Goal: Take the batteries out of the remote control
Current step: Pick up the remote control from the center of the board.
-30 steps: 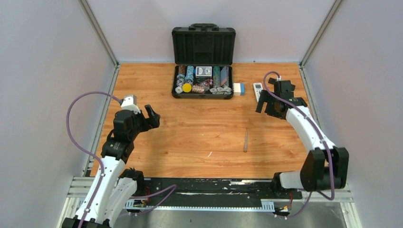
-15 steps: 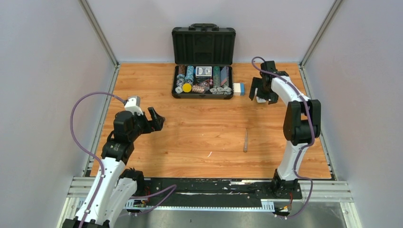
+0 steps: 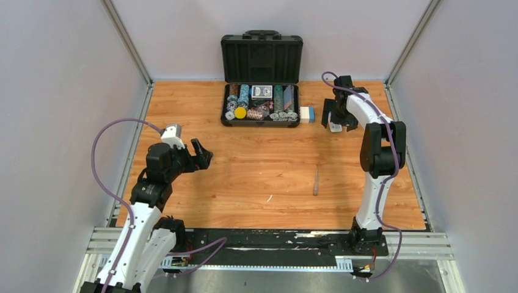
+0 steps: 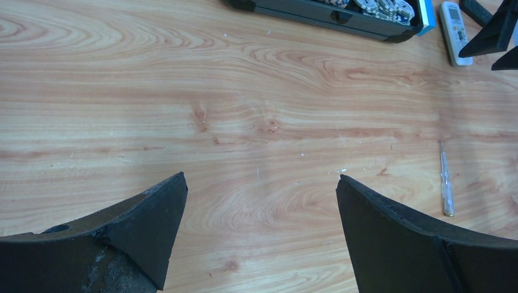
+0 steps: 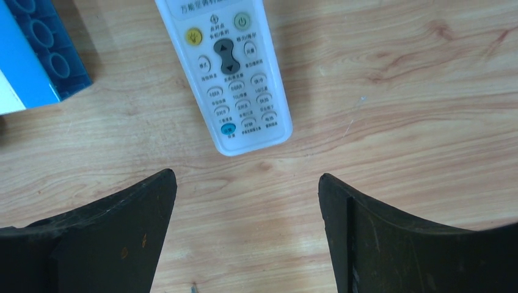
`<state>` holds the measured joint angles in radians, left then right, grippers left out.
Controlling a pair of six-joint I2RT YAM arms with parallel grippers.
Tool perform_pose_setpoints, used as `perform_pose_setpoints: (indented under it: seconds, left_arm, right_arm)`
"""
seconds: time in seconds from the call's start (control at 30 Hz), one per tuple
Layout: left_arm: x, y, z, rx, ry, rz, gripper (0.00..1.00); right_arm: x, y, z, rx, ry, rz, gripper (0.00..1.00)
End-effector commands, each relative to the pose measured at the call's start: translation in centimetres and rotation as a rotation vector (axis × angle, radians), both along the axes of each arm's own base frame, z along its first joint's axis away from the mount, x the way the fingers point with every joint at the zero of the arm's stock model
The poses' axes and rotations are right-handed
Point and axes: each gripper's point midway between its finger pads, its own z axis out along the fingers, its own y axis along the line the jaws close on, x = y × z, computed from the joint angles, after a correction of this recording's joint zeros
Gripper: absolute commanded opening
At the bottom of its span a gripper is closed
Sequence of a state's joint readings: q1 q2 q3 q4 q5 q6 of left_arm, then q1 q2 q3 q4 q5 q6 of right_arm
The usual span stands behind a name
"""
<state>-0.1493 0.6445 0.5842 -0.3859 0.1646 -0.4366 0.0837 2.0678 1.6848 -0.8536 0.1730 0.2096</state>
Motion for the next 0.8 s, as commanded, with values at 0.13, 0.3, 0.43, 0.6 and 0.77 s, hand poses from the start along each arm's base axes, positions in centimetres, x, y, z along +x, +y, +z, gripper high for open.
perform_pose_setpoints:
  seconds: [0.13,0.3,0.43,0.6,0.77]
  left_arm:
    - [0.3,-0.2,0.1,-0.015,-0.01,-0.003,1.0]
    - [0.4,-1.4,-0.3,-0.107,0.01,-0.013,1.0]
    - [0.3,-1.7,-0.9,-0.138,0.018,-0.01,1.0]
    - [0.4,-1.3,-1.7,-0.12,0.047,0.009,1.0]
    - [0.2,-1.2,-2.0,-0.112,0.065,0.016,1.0]
  right_arm:
    - [4.6,-0.5,1.9,0.114,-0.124,0.049,0.89]
    - [4.9,0.4,0.3,0.147,-0.085,0.109,0.88]
    - [6.3,0.0,0.2,0.118,-0.106,0.131,0.86]
    - [8.3,-0.1,0.0,0.113,-0.11,0.119,0.81]
    - [7.5,-0.7,-1.3,0.05,-0.075,0.089,0.77]
